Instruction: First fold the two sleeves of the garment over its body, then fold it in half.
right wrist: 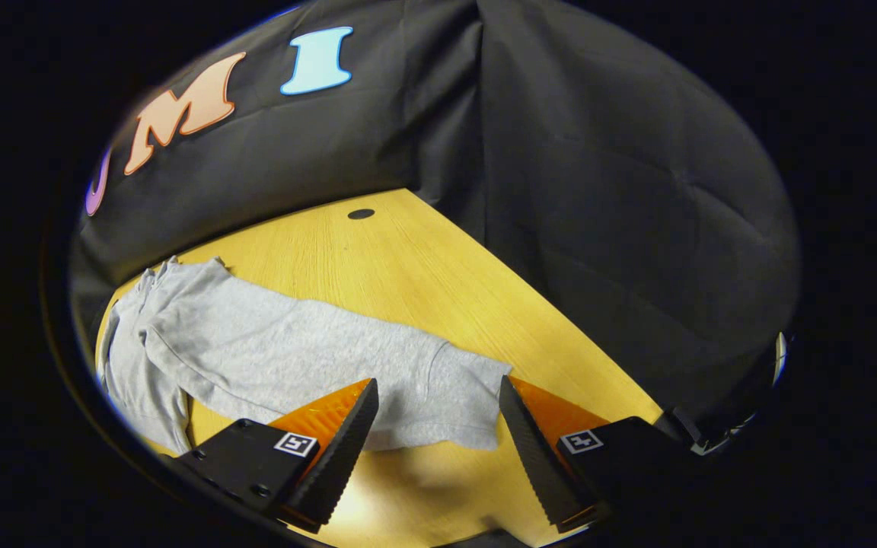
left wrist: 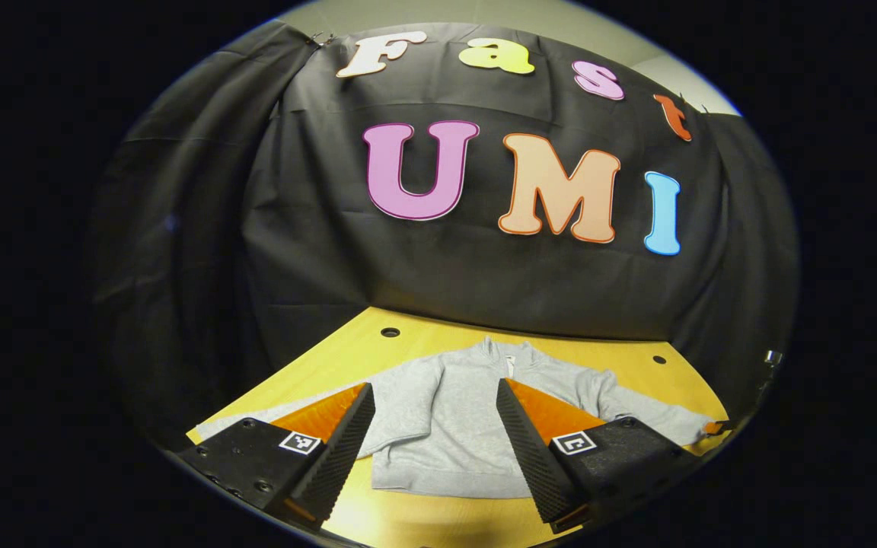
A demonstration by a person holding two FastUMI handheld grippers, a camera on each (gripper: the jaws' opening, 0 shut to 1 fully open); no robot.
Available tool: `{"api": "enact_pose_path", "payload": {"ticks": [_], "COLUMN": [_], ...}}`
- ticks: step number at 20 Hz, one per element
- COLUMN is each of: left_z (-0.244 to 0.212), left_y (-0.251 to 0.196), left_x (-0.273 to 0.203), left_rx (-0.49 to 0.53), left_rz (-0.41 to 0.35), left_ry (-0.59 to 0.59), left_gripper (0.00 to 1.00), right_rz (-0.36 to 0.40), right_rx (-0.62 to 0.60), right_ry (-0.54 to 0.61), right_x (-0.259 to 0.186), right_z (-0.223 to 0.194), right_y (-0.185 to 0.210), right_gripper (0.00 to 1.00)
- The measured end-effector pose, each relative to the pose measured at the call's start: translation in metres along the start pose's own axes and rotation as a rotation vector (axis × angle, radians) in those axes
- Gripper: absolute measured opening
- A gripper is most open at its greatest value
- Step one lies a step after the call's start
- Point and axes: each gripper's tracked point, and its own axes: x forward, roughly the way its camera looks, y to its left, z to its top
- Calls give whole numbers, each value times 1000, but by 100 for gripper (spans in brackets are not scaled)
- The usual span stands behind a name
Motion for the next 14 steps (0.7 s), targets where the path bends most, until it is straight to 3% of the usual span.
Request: {"api": "enact_pose_path", "payload": {"ticks": [4,7,8,9,11,13,14], "left_z": [-3,-4,-4,-4,-3,-3,-3], "left_y": [-16,-19,-19,-19,-18,-17,-16], "left_x": [-4,-5,-4,-3,-3,-4,-3], "left_rx": [-12,3,6,5,3,0,0], "left_rz": [-18,-14,-13,-14,-9,-5,-2], "left_ry": [3,8,7,7,4,1,2], "left_gripper": [94,94,94,92,94,94,94], "right_rz": [48,48,39,35,36,39,43], "right_rx": [15,30,34,31,26,39,55], "right_ry": [42,37,41,35,39,48,56], "right_x": [7,9,9,10,10,11,9], "right_z": [-10,-8,-11,-10,-10,-10,-11], "right_y": [6,5,2,0,0,1,4], "right_gripper": [99,76,78,69,61,36,32]}}
